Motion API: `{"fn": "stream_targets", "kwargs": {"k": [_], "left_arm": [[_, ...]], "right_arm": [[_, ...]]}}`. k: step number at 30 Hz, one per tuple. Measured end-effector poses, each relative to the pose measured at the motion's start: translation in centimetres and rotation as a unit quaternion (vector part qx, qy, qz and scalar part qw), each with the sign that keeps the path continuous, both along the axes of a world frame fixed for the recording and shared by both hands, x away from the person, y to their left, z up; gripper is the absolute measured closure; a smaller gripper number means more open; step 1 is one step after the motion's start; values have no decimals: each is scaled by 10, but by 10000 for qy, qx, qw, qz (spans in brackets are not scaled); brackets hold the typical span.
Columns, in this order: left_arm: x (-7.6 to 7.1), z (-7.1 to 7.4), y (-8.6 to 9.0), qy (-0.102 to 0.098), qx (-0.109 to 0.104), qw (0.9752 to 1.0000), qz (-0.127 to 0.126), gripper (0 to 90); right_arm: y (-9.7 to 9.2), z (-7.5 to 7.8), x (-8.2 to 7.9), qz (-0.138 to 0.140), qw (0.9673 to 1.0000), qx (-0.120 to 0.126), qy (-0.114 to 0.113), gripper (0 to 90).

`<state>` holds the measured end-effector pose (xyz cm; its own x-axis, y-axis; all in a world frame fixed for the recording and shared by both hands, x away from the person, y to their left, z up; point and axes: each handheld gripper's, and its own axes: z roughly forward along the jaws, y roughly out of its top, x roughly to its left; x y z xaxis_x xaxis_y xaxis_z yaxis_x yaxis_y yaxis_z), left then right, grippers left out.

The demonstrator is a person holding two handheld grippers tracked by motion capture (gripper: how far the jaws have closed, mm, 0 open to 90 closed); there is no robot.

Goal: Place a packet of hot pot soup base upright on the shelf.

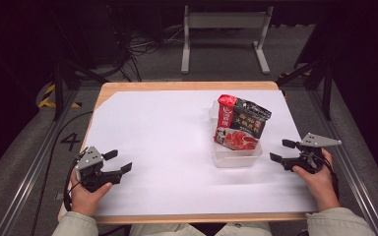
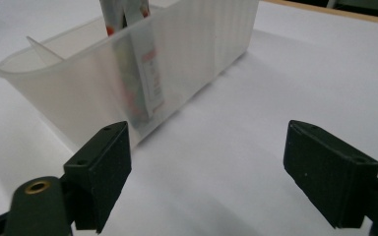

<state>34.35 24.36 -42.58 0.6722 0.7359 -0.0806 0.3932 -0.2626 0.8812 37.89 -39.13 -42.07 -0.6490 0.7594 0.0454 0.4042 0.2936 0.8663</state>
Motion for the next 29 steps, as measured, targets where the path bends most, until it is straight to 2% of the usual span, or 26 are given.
{"fn": "stream_targets", "kwargs": {"k": [2, 6, 10, 12, 17, 22, 23, 25, 29], "left_arm": [[1, -2, 1, 55, -63, 10000, 5, 259], [3, -6, 3, 123, 12, 9999, 5, 256], [7, -11, 5, 347, 32, 9994, -10, 250], [9, -14, 4, 549, 56, 9985, 2, 248], [8, -14, 4, 556, 123, 9984, 24, 247], [8, -14, 6, 595, 102, 9981, 156, 246], [8, -14, 7, 617, 114, 9977, 247, 246], [9, -15, 8, 656, 65, 9972, 342, 246], [11, -14, 9, 630, 4, 9973, 370, 241]], "right_arm": [[1, -2, 0, 1, 10000, -50, 47, 185], [3, -7, 2, -16, 9997, -175, 177, 185], [7, -11, 3, -98, 9991, -250, 322, 186], [8, -12, 4, -141, 9990, -226, 358, 189], [11, -14, 6, -198, 9983, -314, 447, 192], [13, -16, 8, -225, 9979, -396, 463, 198], [13, -15, 8, -230, 9978, -402, 465, 199], [13, -15, 8, -260, 9978, -420, 452, 202], [12, -14, 7, -267, 9978, -394, 463, 206]]}}
